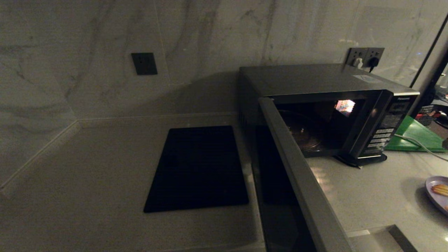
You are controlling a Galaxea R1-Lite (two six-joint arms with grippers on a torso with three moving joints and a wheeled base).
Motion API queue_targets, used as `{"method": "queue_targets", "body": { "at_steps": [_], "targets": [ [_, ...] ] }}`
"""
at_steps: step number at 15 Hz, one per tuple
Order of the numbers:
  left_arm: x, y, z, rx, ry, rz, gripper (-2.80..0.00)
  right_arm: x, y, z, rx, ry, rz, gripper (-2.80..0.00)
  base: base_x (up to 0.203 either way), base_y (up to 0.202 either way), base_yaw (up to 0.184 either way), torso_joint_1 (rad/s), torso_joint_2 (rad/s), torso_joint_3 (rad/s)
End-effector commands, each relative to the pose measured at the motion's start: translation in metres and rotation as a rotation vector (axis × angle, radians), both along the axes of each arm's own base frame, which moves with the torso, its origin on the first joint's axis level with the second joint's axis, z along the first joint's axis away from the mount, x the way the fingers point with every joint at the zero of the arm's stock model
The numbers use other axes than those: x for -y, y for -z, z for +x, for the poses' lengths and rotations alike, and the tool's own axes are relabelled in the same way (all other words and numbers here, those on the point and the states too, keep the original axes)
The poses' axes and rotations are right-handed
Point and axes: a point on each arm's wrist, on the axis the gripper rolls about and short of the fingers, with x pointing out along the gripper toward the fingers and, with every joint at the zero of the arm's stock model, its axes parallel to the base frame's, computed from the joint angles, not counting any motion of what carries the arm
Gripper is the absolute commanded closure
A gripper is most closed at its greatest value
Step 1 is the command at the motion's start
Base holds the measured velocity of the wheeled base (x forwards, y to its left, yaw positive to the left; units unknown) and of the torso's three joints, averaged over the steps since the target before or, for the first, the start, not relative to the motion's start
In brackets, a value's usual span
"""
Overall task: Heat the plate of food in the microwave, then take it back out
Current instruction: Close the microwave oven
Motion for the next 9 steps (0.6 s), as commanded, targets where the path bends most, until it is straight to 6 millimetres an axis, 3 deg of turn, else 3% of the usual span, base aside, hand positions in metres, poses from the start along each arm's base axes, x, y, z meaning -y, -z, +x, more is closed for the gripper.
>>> {"method": "queue_targets", "body": {
  "at_steps": [1,5,9],
  "targets": [
    [0.0,0.0,0.0,-0.001,0.001,0.0,0.0,-0.013,-0.017,0.02,0.072,-0.129,-0.023,0.0,0.0,0.0,0.0,0.0,0.0,0.0],
    [0.0,0.0,0.0,-0.001,0.0,-0.001,0.0,-0.04,-0.047,0.048,0.159,-0.238,-0.068,0.0,0.0,0.0,0.0,0.0,0.0,0.0],
    [0.0,0.0,0.0,-0.001,-0.001,0.0,0.0,-0.086,-0.062,0.07,0.16,-0.218,-0.084,0.0,0.0,0.0,0.0,0.0,0.0,0.0]
  ]
}}
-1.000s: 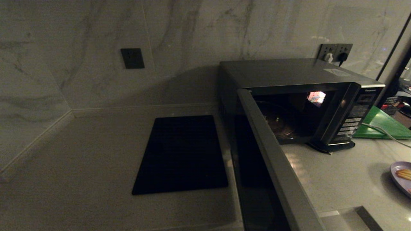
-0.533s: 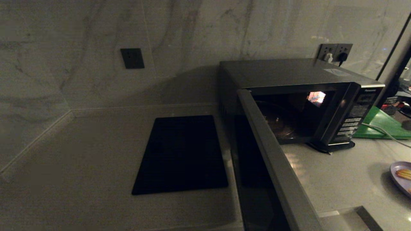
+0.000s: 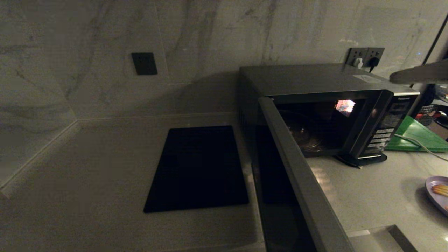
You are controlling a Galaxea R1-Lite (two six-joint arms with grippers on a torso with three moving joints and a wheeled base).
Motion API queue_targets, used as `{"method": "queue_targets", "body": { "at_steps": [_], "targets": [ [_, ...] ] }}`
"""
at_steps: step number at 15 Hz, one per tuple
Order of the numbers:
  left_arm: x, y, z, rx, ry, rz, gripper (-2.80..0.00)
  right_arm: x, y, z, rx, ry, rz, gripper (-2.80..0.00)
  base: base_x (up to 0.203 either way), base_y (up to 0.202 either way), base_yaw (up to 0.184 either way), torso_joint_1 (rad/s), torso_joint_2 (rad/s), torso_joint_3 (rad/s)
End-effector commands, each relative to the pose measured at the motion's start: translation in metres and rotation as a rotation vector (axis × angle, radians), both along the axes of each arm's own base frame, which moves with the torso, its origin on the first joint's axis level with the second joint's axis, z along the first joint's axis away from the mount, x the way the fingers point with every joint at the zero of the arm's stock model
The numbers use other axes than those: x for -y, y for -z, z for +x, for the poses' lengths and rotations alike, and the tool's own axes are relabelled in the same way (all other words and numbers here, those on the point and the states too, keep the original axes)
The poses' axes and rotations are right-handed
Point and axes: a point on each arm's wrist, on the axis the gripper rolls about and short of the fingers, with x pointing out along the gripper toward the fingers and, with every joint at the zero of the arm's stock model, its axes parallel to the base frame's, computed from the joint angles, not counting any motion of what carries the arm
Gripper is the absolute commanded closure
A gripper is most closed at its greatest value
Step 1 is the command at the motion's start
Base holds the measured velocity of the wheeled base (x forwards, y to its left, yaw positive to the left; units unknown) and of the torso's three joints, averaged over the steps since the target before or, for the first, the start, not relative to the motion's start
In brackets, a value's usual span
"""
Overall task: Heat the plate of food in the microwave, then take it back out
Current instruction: Close the microwave oven
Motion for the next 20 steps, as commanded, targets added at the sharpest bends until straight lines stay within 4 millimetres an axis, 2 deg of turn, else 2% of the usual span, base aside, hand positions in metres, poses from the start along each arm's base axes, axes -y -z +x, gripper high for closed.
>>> {"method": "queue_targets", "body": {
  "at_steps": [1,3,7,13,17,20],
  "targets": [
    [0.0,0.0,0.0,-0.001,-0.001,-0.001,0.0,-0.033,0.001,0.022,-0.028,0.017,-0.03,0.0,0.0,0.0,0.0,0.0,0.0,0.0],
    [0.0,0.0,0.0,-0.001,-0.001,-0.001,0.0,-0.058,0.001,0.023,-0.031,0.021,-0.044,0.0,0.0,0.0,0.0,0.0,0.0,0.0],
    [0.0,0.0,0.0,-0.001,-0.001,-0.001,0.0,-0.089,0.011,0.018,-0.053,-0.022,-0.094,0.0,0.0,0.0,0.0,0.0,0.0,0.0],
    [0.0,0.0,0.0,-0.001,-0.001,-0.001,0.0,-0.123,0.023,-0.001,-0.08,-0.165,-0.142,0.0,0.0,0.0,0.0,0.0,0.0,0.0],
    [0.0,0.0,0.0,-0.001,0.0,-0.001,0.0,-0.137,0.032,-0.013,-0.111,-0.195,-0.21,0.0,0.0,0.0,0.0,0.0,0.0,0.0],
    [0.0,0.0,0.0,-0.001,-0.001,-0.001,0.0,-0.144,0.047,-0.014,-0.14,-0.178,-0.27,0.0,0.0,0.0,0.0,0.0,0.0,0.0]
  ]
}}
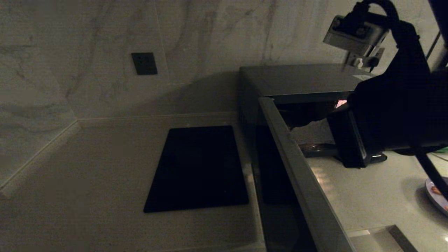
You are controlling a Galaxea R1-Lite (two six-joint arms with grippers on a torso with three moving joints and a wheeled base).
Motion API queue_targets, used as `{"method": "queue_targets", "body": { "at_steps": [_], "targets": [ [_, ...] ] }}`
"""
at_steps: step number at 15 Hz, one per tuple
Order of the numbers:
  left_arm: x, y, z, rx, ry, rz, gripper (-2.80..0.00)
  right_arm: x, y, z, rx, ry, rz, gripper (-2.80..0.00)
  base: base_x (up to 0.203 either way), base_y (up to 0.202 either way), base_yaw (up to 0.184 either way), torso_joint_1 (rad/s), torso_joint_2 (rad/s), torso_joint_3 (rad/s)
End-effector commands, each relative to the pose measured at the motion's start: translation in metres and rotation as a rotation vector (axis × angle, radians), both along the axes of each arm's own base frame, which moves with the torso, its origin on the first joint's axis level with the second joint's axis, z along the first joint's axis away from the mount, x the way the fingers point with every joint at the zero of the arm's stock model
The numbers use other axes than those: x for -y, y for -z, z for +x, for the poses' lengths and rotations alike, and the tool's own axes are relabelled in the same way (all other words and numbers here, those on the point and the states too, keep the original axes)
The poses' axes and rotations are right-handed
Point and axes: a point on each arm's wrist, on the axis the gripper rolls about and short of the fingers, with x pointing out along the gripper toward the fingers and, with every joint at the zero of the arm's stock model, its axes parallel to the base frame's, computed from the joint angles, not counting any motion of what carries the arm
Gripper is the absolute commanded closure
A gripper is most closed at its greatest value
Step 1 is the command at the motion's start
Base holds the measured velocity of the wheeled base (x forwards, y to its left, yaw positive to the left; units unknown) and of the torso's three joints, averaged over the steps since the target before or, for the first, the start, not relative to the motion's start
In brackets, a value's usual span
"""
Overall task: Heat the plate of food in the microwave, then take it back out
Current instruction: Close the microwave oven
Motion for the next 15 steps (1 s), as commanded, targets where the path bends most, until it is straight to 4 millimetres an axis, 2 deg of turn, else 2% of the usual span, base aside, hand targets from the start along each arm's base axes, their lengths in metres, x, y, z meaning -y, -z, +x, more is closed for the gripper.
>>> {"method": "queue_targets", "body": {
  "at_steps": [1,6,10,15],
  "targets": [
    [0.0,0.0,0.0,-0.001,-0.001,-0.001,0.0,-0.007,0.012,0.0,-0.027,-0.001,-0.045,0.0,0.0,0.0,0.0,0.0,0.0,0.0],
    [0.0,0.0,0.0,-0.001,-0.001,-0.001,0.0,-0.017,0.026,-0.001,-0.056,-0.021,-0.092,0.0,0.0,0.0,0.0,0.0,0.0,0.0],
    [0.0,0.0,0.0,-0.001,0.001,-0.001,0.0,-0.02,0.029,-0.002,-0.059,-0.026,-0.103,0.0,0.0,0.0,0.0,0.0,0.0,0.0],
    [0.0,0.0,0.0,0.001,-0.001,-0.001,0.0,-0.016,0.034,0.0,-0.018,0.148,-0.154,0.0,0.0,0.0,0.0,0.0,0.0,0.0]
  ]
}}
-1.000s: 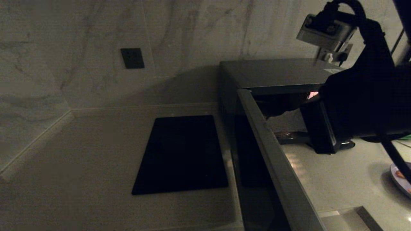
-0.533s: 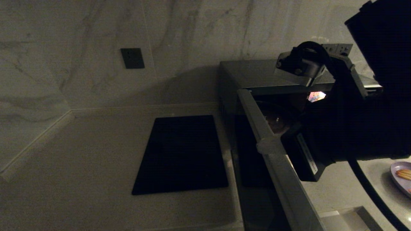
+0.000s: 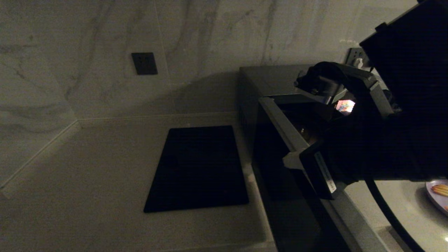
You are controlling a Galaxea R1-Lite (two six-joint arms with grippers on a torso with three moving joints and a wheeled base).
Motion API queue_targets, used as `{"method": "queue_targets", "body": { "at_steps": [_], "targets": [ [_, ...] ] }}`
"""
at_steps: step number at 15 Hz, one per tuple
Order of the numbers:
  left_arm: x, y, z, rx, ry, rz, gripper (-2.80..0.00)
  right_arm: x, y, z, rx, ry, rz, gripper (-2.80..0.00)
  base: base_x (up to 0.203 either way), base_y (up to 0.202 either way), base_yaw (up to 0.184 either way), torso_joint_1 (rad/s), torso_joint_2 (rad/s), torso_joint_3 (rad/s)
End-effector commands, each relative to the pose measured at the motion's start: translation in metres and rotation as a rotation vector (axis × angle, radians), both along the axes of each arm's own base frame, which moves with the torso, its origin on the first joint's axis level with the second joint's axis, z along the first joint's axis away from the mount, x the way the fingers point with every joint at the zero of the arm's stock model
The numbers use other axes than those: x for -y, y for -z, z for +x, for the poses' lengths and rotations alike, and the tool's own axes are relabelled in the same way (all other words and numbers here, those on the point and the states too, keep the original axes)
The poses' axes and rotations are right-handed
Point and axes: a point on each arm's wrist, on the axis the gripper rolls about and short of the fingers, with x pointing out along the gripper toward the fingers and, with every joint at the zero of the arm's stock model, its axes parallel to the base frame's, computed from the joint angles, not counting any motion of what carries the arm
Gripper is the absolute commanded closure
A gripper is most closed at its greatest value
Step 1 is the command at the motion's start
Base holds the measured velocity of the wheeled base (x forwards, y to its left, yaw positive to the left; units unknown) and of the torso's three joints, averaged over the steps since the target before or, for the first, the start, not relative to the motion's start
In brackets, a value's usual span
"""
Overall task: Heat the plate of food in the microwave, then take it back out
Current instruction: Close the microwave oven
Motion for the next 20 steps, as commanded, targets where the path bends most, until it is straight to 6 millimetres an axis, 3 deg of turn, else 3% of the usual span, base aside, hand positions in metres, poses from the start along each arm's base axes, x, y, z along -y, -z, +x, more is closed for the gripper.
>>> {"method": "queue_targets", "body": {
  "at_steps": [1,7,20],
  "targets": [
    [0.0,0.0,0.0,-0.002,0.0,-0.001,0.0,0.003,0.001,0.001,0.019,0.11,-0.004,0.0,0.0,0.0,0.0,0.0,0.0,0.0],
    [0.0,0.0,0.0,-0.002,-0.001,-0.001,0.0,0.026,0.001,0.019,0.076,0.442,-0.024,0.0,0.0,0.0,0.0,0.0,0.0,0.0],
    [0.0,0.0,0.0,-0.002,-0.001,0.0,0.0,0.1,0.001,0.057,0.048,0.84,0.019,0.0,0.0,0.0,0.0,0.0,0.0,0.0]
  ]
}}
